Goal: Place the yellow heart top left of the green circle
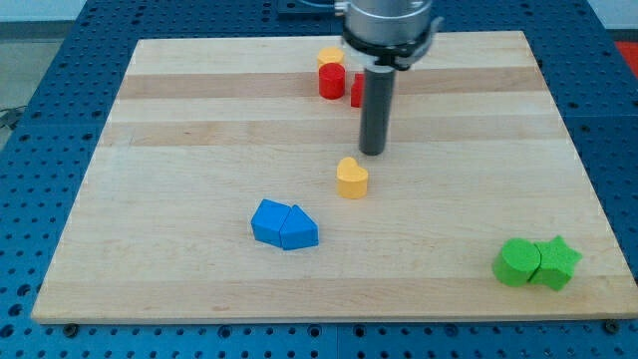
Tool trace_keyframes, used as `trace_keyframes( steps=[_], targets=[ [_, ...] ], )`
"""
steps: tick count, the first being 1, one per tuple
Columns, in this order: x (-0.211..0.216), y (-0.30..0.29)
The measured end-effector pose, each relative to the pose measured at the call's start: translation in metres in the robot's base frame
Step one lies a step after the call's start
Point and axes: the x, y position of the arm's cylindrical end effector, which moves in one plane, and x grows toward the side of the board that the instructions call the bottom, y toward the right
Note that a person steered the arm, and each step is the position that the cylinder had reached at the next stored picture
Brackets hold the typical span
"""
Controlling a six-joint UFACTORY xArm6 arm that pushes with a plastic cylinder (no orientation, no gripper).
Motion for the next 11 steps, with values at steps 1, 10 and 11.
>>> trace_keyframes(
  steps=[1, 10, 11],
  targets=[
    [0.000, -0.040],
    [0.111, 0.078],
    [0.118, 0.105]
  ],
)
